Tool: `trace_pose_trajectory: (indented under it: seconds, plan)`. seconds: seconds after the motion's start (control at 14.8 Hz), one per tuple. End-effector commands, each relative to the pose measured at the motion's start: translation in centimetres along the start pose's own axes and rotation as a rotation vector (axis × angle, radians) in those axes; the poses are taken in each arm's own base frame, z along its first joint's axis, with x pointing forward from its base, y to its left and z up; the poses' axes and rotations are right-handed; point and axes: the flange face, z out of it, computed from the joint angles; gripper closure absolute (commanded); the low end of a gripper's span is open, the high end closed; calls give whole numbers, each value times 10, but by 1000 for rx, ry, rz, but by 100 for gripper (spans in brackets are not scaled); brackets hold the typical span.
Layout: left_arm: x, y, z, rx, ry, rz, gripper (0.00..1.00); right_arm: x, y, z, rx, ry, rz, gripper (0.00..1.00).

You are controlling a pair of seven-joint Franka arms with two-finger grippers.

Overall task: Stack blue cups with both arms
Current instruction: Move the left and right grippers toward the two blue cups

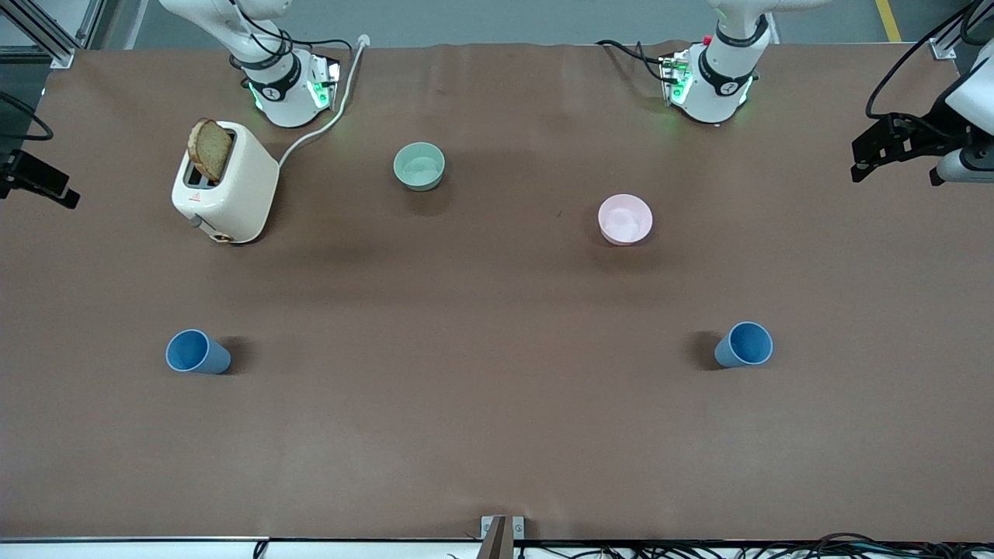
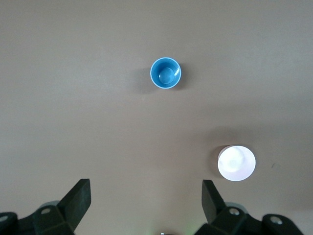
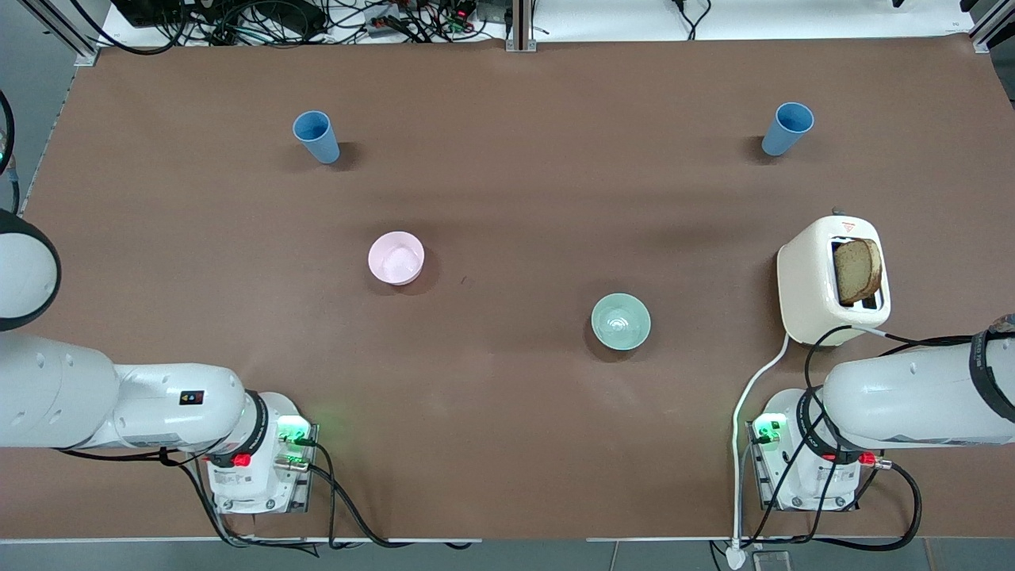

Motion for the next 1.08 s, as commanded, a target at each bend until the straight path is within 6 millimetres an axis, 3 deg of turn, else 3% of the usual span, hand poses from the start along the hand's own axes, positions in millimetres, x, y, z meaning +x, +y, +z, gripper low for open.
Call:
trace_pose_trajectory:
  seconds: [0.0, 0.2, 0.41, 0.61, 0.75, 1.02]
  plan:
    - [-1, 1, -5, -10, -5, 13, 0, -2, 4, -2, -10, 3, -1, 0]
    - [-1, -3, -13, 0, 13, 2, 0, -3, 4, -1, -10, 0, -1, 0]
    - [24, -7, 16, 1, -25, 1, 0, -2, 4, 0, -11, -3, -3, 0]
    - [66, -25, 81, -9, -32, -23, 0, 7, -3, 12, -18, -12, -16, 0]
    - [88, -43, 139, -16, -25, -49, 0, 29, -5, 49, -18, -47, -44, 0]
    - [104, -39, 241, -27, -16, -41, 0, 78, -1, 140, -23, -36, -135, 0]
